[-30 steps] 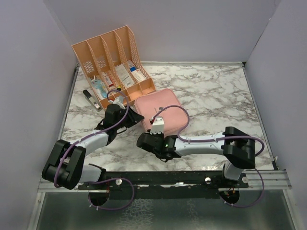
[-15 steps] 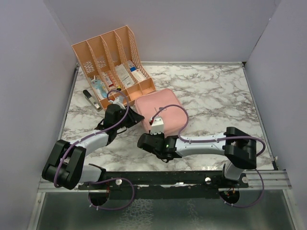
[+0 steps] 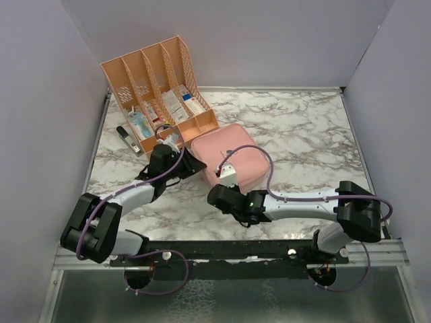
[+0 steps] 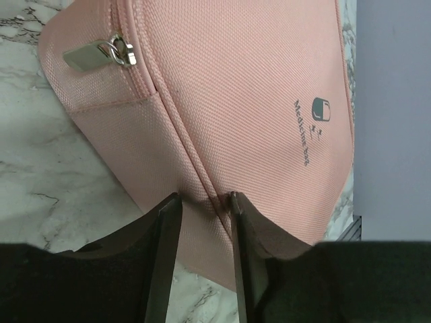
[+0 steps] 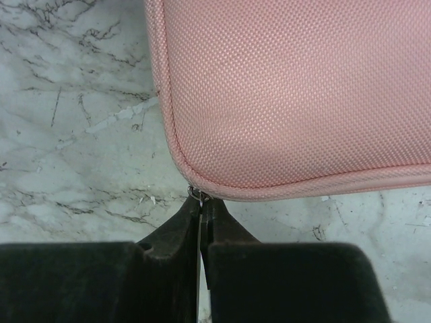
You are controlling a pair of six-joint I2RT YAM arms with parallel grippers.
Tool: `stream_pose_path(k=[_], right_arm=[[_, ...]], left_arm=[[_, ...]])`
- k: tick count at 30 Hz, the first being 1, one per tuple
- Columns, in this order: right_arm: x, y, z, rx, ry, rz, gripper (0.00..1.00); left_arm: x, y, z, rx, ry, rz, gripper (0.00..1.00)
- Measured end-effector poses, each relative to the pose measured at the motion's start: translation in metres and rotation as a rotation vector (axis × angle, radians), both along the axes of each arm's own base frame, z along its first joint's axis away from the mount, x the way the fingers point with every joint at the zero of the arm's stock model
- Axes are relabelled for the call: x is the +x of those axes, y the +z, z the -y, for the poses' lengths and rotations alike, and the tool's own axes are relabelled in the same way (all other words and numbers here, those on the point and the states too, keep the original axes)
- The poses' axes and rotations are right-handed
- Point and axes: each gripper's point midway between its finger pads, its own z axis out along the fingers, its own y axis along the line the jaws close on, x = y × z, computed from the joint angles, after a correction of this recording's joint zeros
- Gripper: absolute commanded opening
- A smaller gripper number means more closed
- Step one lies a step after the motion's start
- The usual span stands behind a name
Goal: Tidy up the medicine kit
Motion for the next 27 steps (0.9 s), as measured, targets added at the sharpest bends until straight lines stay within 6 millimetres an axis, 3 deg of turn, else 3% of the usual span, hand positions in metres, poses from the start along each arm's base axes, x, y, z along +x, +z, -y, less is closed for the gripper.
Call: stream_pose_path(k=[2, 5, 11, 17, 27], right_arm=[[-0.002, -0.001, -0.001, -0.015, 0.032, -0.006, 0.01], [-0.008, -0.003, -0.004, -0.025, 0.085, -0.026, 0.01], [-0.017, 0.000, -0.022, 0.008, 0.190, -0.055, 0.01], [-0.022, -0.001, -0.028, 0.007, 0.255, -0.068, 0.01], [-0.020, -0.001, -0.028, 0.027, 0.201, -0.077, 0.01]], left_arm=[[0.000, 0.001, 0.000, 0.004, -0.003, 0.006, 0.55], [-0.007, 0.003, 0.001, -0.001, -0.012, 0.009, 0.62], [-0.049, -0.005, 0.014, -0.024, -0.075, -0.028, 0.64], [-0.061, -0.009, 0.021, -0.024, -0.061, -0.047, 0.37], [-0.059, -0.005, 0.016, -0.031, 0.018, -0.026, 0.19]])
